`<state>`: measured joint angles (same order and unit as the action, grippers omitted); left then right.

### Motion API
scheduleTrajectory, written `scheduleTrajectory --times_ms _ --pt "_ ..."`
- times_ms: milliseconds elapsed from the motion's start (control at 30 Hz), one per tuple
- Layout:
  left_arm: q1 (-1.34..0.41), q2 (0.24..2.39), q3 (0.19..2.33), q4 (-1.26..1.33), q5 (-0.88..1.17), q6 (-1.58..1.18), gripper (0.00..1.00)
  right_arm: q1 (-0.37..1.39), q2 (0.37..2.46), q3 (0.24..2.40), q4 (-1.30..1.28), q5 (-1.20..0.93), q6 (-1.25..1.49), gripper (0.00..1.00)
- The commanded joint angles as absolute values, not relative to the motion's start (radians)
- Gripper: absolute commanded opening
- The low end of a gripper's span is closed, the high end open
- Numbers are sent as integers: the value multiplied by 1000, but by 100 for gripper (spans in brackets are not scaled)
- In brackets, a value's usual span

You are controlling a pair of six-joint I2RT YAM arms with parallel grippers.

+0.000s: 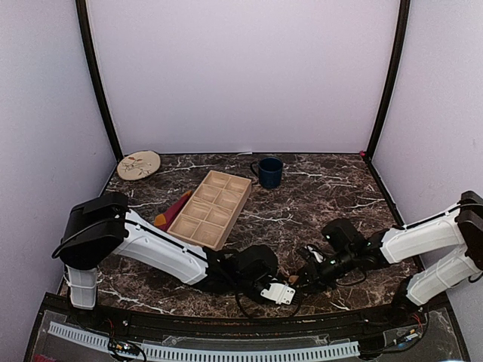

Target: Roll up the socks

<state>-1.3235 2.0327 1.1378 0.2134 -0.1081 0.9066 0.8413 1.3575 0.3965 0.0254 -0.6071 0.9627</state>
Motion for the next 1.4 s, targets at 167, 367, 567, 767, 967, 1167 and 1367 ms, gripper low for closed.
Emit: scheduleTrajectory --times_ms 167,367,567,767,967,1167,1367 --pt "-1318 1996 1174 -88 -9 843 0 834 1273 442 -99 -509 911 32" --pt "-1317 1998 1223 -184 12 801 0 835 1211 456 -179 -434 887 40" --pt "-1306 2020 1305 -282 60 767 0 857 1132 487 -284 -284 828 42" --pt "-1271 2075 1407 -399 145 714 0 979 1108 509 -321 -92 799 43" --pt "-1235 2110 1460 -463 200 692 0 1120 1061 453 -299 135 869 44" --pt "-1208 2111 1469 -491 238 691 0 1215 950 376 -265 268 920 46" --pt "-1206 2112 1470 -501 266 689 0 1360 974 415 -258 399 871 47"
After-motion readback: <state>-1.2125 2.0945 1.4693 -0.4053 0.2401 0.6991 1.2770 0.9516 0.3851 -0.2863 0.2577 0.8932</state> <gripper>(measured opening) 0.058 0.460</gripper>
